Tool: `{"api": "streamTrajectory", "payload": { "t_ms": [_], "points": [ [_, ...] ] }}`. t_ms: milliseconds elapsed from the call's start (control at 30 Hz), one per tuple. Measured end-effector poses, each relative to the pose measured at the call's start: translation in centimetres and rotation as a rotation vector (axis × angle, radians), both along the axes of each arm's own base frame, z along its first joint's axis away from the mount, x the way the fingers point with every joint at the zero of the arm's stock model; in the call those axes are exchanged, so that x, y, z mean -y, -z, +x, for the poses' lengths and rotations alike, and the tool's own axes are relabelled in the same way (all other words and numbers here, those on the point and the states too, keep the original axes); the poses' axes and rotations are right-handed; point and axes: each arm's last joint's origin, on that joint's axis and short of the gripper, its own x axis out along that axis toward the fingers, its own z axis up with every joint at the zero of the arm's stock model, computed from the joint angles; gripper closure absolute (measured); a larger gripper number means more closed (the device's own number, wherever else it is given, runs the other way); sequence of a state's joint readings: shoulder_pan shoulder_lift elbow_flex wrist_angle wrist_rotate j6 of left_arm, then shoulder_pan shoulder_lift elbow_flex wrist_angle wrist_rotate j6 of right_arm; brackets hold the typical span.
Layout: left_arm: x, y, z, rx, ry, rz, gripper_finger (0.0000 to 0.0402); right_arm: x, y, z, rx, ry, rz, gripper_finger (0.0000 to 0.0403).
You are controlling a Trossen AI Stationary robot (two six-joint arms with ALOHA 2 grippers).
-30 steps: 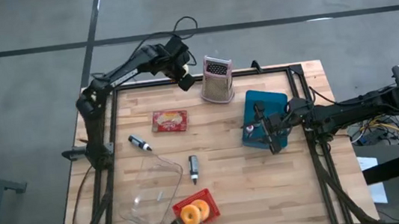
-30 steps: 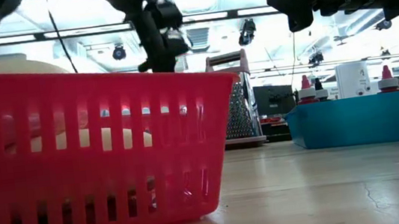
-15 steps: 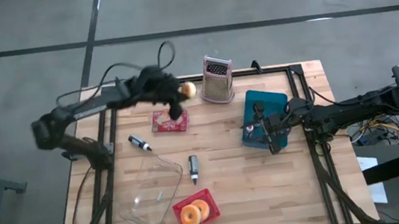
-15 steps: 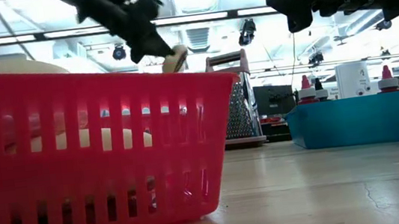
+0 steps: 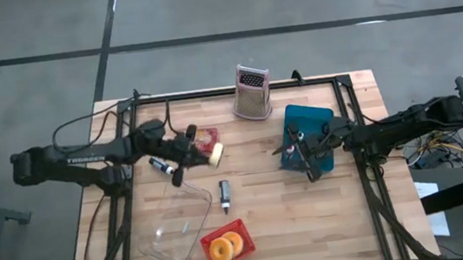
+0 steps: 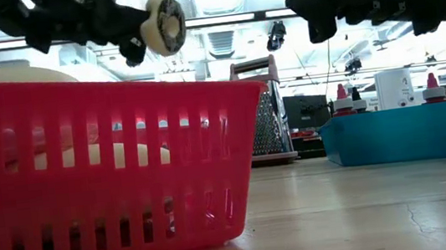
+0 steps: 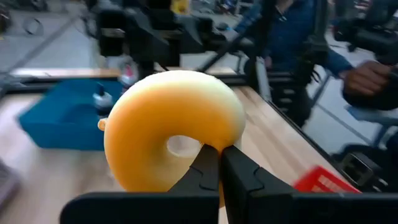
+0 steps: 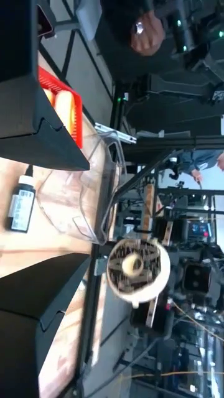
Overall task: Pick & Place Food Item
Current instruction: Put the orange donut into the red bin
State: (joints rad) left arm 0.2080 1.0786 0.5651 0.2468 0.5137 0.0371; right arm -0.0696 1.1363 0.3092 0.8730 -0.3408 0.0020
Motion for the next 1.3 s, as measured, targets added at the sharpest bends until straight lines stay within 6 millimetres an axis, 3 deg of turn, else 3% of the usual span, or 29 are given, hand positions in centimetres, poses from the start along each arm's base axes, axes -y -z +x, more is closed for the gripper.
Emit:
{"api": "streamTrajectory", "payload": {
  "t_ms": [467, 733, 900, 1300],
  "points": [
    [7.1, 0.9, -0.1, -0.08, 0.306, -0.034, 0.0401, 0.1, 0.9, 0.7, -0.036, -0.002, 0.047, 0.0179],
    [9.3, 0.8, -0.2, -0.214, 0.264, -0.006, 0.0401, 0.0, 0.9, 0.7, -0.037, -0.002, 0.051, 0.0179],
    [10.3, 1.0, 1.2, -0.292, 0.281, -0.002, 0.0401, 0.0, 0.9, 0.7, -0.04, -0.002, 0.06, 0.0179],
    [13.4, 1.8, 6.5, -0.572, 0.347, 0.072, 0.0401, 0.0, 0.9, 0.7, -0.044, -0.003, 0.077, 0.0179]
  ]
}}
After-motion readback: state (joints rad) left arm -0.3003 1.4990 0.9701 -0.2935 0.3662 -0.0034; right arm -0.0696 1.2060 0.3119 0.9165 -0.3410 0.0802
